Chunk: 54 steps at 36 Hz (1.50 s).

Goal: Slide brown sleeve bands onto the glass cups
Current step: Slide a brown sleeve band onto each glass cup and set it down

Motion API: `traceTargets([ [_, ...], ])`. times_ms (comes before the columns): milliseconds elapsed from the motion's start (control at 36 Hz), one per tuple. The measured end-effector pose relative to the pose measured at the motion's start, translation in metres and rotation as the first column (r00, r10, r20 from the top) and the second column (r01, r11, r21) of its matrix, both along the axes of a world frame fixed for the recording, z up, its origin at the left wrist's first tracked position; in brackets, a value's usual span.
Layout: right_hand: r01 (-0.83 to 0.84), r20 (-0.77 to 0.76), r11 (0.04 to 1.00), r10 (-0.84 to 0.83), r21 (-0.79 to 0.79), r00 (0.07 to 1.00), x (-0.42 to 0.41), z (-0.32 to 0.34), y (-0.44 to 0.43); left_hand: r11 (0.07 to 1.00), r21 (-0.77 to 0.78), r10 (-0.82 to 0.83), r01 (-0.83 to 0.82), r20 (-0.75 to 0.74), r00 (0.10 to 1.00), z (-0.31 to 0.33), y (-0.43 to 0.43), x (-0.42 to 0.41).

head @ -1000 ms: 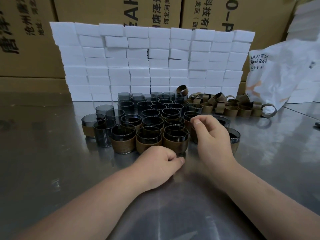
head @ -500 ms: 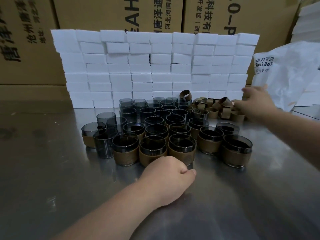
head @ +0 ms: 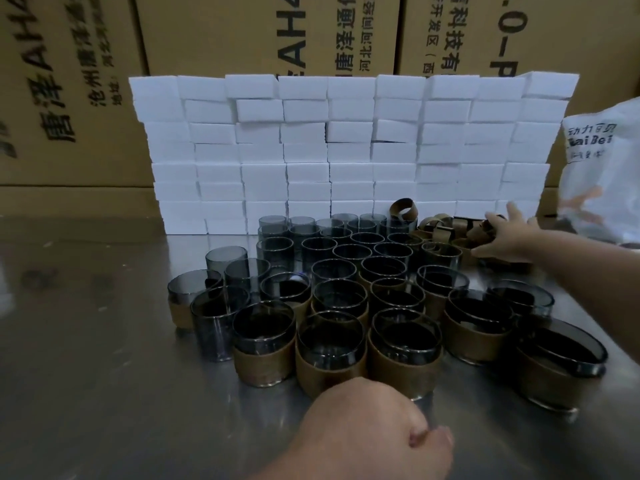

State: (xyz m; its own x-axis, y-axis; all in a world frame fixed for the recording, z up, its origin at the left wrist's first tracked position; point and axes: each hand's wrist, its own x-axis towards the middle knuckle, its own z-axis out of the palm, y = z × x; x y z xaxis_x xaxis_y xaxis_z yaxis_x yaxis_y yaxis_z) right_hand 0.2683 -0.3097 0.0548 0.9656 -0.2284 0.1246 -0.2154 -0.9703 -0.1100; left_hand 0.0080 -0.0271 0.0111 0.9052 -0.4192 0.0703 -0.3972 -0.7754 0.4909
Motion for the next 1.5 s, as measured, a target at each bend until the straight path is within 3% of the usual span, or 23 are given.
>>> traceTargets([
  [139, -0.040, -0.118, 0.999, 0.039, -0.008, 0.992, 0.005, -0.020, 0.002, 1.000, -0.007, 0.014, -0.014, 0.026, 1.000, -0.002, 0.002, 0.001],
  [500, -0.164, -0.019, 0.981, 0.163, -0.099, 0.986, -0.038, -0.003, 0.000, 0.998, -0.040, 0.038, -0.037, 0.012, 0.999, -0.006, 0.002, -0.002],
  [667, -0.169, -0.037, 0.956, 0.164, -0.239, 0.986, -0.056, 0.011, 0.005, 0.996, -0.070, 0.051, -0.049, 0.031, 0.998, -0.010, 0.003, -0.002],
  [861, -0.159, 0.042, 0.964, 0.171, -0.211, 0.984, -0.069, 0.029, 0.013, 0.995, -0.100, 0.036, -0.031, 0.051, 0.998, -0.012, 0.003, 0.000],
  [1111, -0.122, 0.270, 0.992, 0.107, 0.039, 0.957, -0.072, 0.054, 0.052, 0.990, -0.138, 0.046, -0.040, 0.038, 0.998, -0.012, 0.003, 0.001],
  [1167, -0.160, 0.304, 0.956, 0.081, 0.245, 0.949, -0.070, 0.057, 0.064, 0.990, -0.133, 0.046, -0.041, 0.037, 0.998, -0.013, 0.003, 0.001],
  [1250, -0.195, 0.238, 0.769, 0.058, 0.609, 0.970, -0.067, 0.054, 0.086, 0.992, -0.121, 0.037, -0.031, 0.046, 0.998, -0.013, 0.003, 0.001],
  [1445, -0.264, 0.193, 0.727, 0.182, 0.634, 0.964, -0.063, 0.045, 0.139, 0.993, -0.122, 0.007, 0.000, 0.057, 0.998, -0.014, 0.004, 0.002],
  [1500, -0.285, 0.175, 0.754, 0.225, 0.592, 0.959, -0.062, 0.044, 0.155, 0.994, -0.112, 0.009, -0.003, 0.049, 0.999, -0.014, 0.003, 0.002],
])
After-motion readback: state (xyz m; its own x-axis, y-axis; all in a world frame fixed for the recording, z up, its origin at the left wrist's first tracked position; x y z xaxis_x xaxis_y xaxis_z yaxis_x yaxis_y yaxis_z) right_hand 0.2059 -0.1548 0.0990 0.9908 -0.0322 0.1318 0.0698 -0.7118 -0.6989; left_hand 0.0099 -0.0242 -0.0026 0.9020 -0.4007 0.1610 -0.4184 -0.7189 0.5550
